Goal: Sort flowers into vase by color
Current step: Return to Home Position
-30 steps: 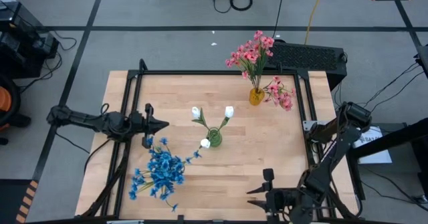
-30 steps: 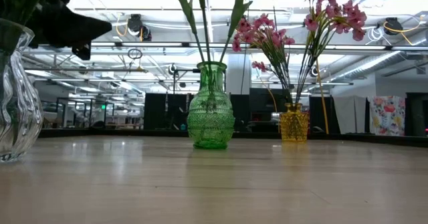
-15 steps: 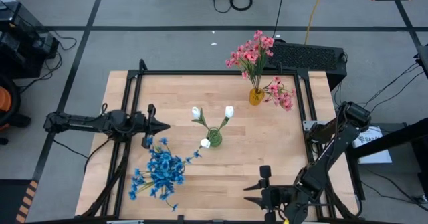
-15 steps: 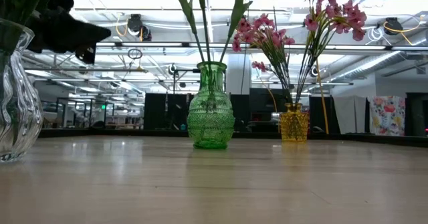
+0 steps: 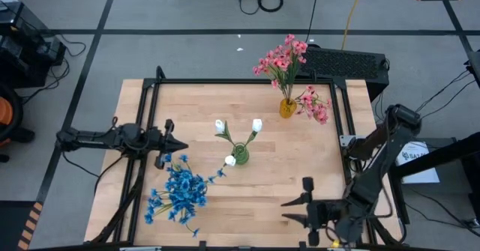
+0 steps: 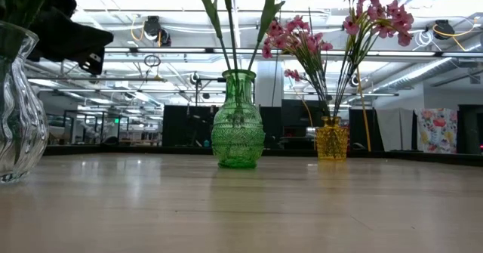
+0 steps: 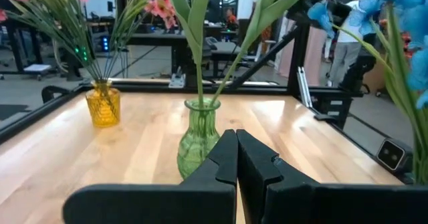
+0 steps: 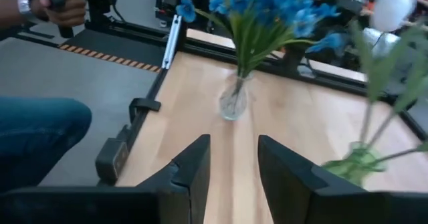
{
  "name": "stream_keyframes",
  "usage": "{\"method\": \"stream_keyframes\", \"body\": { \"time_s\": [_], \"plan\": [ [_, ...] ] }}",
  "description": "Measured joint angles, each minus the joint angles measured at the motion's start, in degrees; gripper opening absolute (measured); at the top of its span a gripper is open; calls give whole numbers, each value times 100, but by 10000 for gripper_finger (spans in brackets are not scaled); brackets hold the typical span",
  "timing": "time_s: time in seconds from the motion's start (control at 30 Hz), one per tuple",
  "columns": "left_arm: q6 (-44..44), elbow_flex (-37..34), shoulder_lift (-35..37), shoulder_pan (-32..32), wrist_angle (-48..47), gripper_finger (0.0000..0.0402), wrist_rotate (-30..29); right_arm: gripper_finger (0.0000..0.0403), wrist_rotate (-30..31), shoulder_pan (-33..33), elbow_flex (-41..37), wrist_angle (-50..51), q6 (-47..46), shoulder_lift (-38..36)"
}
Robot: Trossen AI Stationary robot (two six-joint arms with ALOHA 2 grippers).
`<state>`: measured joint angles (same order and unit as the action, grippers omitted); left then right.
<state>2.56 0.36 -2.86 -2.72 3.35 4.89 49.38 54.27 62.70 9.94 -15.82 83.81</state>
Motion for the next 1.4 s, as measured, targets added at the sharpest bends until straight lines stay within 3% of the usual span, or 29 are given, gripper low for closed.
{"method": "stream_keyframes", "body": {
  "time_s": [0.1,0.23,0.37,0.6,0.9,1.17,1.4],
  "plan": [
    [22,-2,244,0,-198,1,-4,106,9,27,0,472,-40,-373],
    [15,-2,285,-2,-200,1,-10,61,-68,5,-51,1146,-194,-834],
    [12,-2,285,-2,-205,1,-20,8,-462,-179,-690,946,-102,-1446],
    [-110,-4,272,-2,-205,1,-27,1,-889,-363,-2661,-512,27,-2842],
    [-297,-7,268,-2,-210,3,-47,0,-909,-408,-4616,-2342,699,-4347],
    [-340,-7,268,-2,-215,3,-72,0,-1145,-445,-5374,-2609,850,-5385],
    [-307,-11,268,-2,-218,4,-81,0,-1859,-959,-5712,-2649,948,-5867]
  ]
}}
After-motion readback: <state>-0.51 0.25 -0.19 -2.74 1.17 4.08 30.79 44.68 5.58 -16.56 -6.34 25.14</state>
